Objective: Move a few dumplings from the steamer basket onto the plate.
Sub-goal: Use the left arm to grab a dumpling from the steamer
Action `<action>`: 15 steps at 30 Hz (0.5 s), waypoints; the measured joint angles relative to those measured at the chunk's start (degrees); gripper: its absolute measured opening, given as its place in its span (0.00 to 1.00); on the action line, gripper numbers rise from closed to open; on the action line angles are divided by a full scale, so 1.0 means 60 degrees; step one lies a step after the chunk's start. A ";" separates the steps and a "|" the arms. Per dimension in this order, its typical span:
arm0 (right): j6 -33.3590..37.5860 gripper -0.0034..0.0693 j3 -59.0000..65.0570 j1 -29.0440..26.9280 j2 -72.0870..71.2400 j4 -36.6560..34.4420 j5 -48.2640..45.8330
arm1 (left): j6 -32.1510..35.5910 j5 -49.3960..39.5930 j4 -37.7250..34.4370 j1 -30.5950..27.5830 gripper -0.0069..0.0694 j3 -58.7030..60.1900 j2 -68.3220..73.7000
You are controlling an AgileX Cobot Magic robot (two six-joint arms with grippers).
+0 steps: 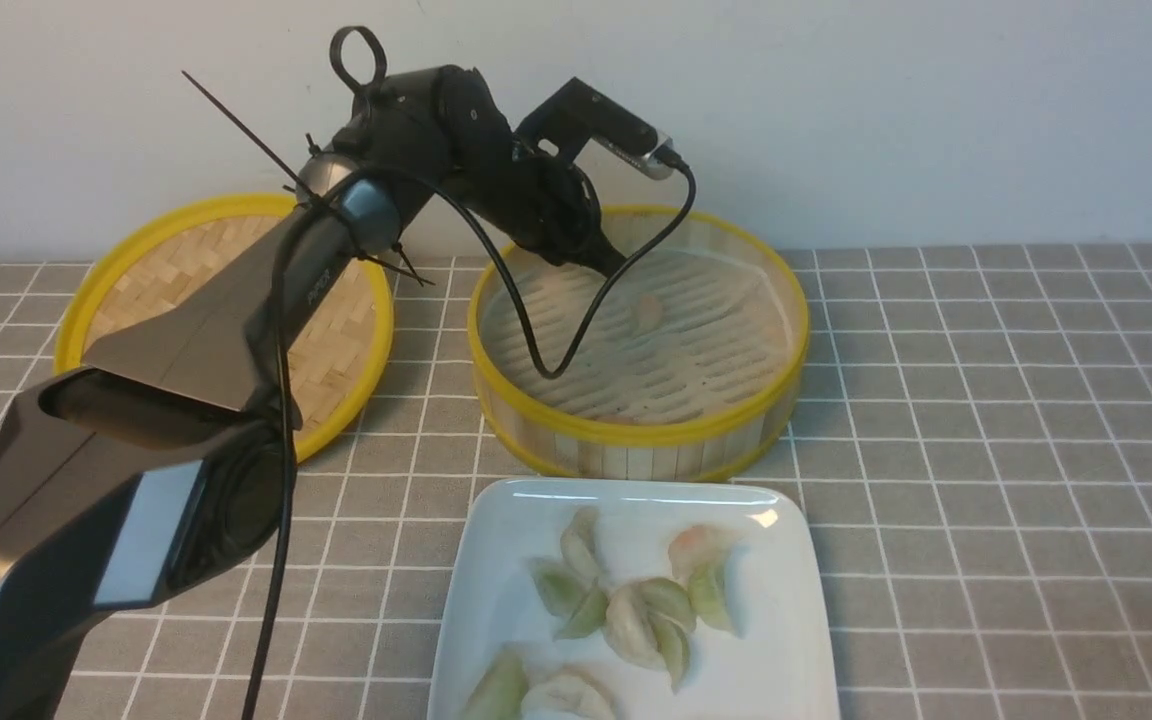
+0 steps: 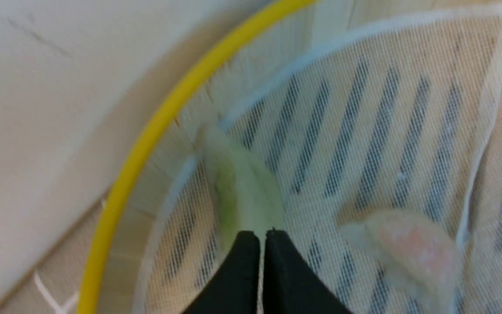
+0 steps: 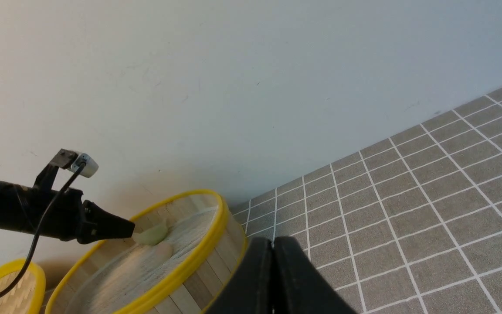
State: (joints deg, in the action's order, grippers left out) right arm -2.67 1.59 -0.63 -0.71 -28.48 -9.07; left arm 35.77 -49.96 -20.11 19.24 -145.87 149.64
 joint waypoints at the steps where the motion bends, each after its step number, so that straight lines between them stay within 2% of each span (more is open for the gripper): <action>1: 0.0000 0.03 0.0000 0.0000 0.0000 0.0000 0.0000 | 0.0153 0.0090 -0.0056 0.0000 0.09 -0.0009 0.0003; 7: 0.0000 0.03 0.0000 0.0000 0.0000 0.0000 0.0000 | 0.1011 0.0523 -0.0258 0.0009 0.18 -0.0009 0.0013; 15: 0.0000 0.03 0.0000 0.0000 0.0000 0.0000 0.0000 | 0.1168 0.0941 -0.0428 0.0009 0.49 -0.0009 0.0201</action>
State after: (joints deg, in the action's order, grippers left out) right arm -2.67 1.59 -0.63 -0.71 -28.48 -9.07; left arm 42.77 -44.31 -22.68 19.30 -145.93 150.85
